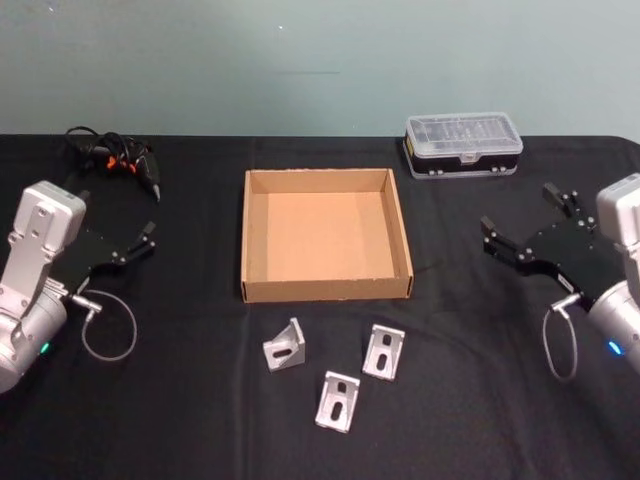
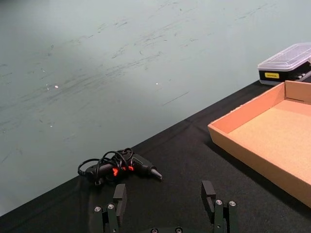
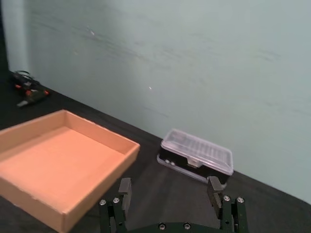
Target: Use one hand to pick up the angle iron from the table and place it into the box.
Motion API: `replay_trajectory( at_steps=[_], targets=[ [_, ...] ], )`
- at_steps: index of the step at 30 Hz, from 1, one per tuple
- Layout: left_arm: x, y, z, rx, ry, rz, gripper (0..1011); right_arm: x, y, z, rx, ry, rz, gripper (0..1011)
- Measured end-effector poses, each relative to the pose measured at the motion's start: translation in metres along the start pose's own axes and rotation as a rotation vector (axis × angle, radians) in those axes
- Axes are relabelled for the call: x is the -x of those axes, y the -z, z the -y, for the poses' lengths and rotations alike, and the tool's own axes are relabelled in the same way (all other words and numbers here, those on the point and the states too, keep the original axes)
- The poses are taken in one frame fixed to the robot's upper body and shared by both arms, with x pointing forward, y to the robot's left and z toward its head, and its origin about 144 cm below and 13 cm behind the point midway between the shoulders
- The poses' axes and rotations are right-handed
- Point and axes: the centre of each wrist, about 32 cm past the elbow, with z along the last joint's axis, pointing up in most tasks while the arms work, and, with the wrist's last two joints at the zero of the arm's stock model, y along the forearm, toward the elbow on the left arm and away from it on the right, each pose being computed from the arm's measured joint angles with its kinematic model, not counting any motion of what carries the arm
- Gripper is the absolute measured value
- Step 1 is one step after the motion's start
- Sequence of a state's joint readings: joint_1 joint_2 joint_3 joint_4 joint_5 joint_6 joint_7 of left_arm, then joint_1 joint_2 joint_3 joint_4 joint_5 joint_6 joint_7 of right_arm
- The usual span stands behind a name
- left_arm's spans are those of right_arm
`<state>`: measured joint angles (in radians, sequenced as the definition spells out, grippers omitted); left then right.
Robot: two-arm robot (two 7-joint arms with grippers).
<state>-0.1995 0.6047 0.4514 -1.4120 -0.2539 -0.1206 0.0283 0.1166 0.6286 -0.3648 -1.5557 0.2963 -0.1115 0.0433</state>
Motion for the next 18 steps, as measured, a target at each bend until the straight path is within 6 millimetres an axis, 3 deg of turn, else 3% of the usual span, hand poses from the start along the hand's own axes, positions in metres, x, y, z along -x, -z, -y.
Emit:
replay_trajectory(
  at_steps=[18],
  targets=[
    [0.000, 0.000, 0.000, 0.000, 0.000, 0.000, 1011, -0.014, -0.060, 0.037, -0.087, -0.234, -0.029, 1000]
  ],
)
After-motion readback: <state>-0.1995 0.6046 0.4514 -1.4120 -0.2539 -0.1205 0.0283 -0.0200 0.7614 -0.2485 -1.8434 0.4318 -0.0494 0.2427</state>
